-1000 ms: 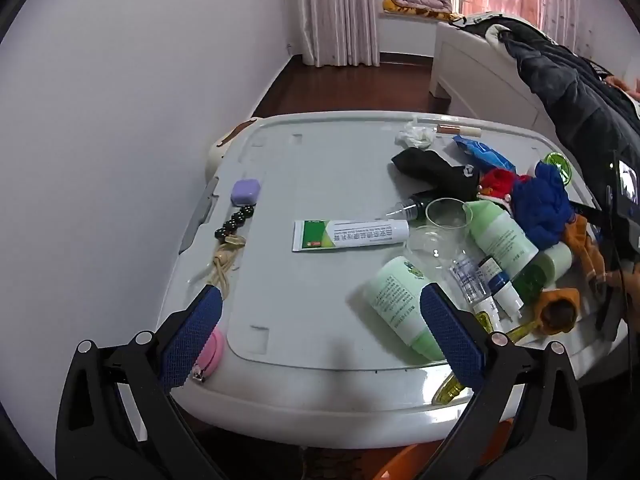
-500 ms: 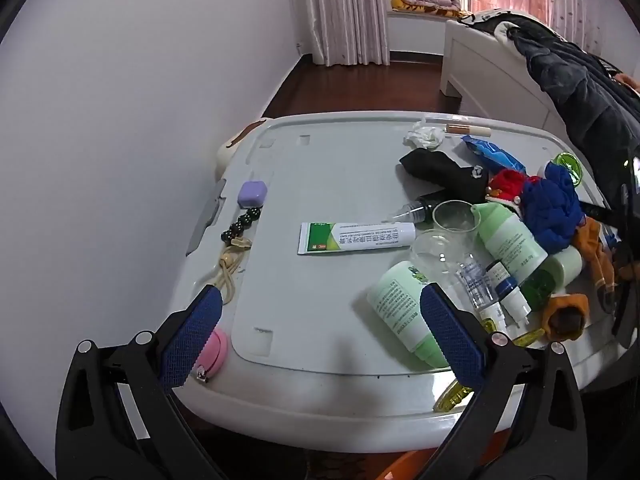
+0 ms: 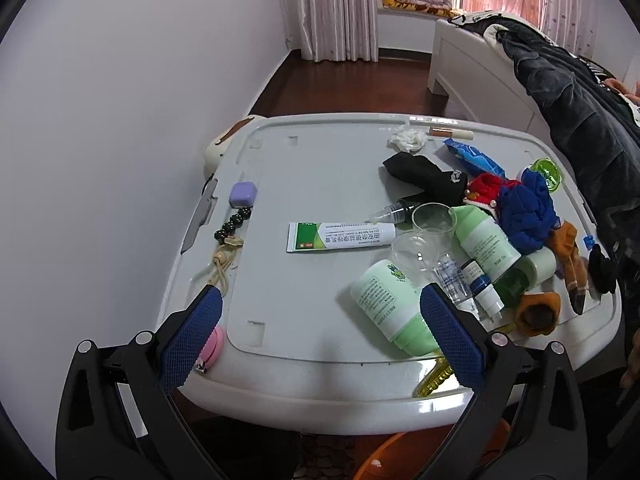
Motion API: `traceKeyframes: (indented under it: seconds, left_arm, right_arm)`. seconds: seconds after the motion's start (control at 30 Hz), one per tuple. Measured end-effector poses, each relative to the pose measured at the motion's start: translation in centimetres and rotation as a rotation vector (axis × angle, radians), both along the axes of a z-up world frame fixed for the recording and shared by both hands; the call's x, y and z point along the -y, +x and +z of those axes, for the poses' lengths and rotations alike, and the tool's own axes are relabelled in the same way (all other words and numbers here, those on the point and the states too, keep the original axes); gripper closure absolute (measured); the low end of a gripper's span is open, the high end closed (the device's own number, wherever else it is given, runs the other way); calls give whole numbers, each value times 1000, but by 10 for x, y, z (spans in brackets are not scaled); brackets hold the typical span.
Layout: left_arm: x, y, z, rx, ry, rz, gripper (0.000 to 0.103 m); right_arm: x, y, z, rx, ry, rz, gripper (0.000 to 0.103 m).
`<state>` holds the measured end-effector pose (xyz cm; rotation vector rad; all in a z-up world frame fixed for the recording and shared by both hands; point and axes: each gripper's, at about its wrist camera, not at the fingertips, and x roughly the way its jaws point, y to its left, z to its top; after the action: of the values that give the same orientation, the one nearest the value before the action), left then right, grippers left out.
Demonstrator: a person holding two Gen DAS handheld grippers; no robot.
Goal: Collect trash
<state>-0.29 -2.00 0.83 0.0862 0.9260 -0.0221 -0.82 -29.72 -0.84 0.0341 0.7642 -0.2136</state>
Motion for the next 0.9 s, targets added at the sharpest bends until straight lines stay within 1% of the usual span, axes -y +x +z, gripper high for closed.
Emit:
traceKeyframes:
  seconds: [0.07,0.13,0.17,0.23,0.33,0.43,0.53,0.7,0.9]
  left_arm:
    - [-2,0,-6,-7,-15,5,6]
    - [-2,1,-16,-4,-25,25,6]
    - [-2,3,-20,-12,-25,35,6]
    - [-3,7,-26,-36,-51,45,6]
    - [-5,8,-29,-32,-47,60,6]
    - [-5,8,-30,-27,-52,55,6]
    - [-5,8,-31,-26,-51,48,6]
    - [-4,8,-33,-32,-58,41,6]
    - [-3,8,-35,-34,-47,44,6]
  right_arm:
    - [-6,0,-10,-31,-10,2,5]
    - [-6,6,-13,-72,-20,4,5]
    - [-7,7,-14,-74,-36,7,5]
    - [-9,3,-15,-62,-73,-4,5]
    - [-6,2,-19,-69,-58,-9,5]
    - [-4,5,-26,-87,-59,-12,5]
    - [-1,7,-31,-105,-37,0,5]
    - [-1,6,-33,-105,-39,10,5]
    - [-2,7,-35,-123,-26,29,5]
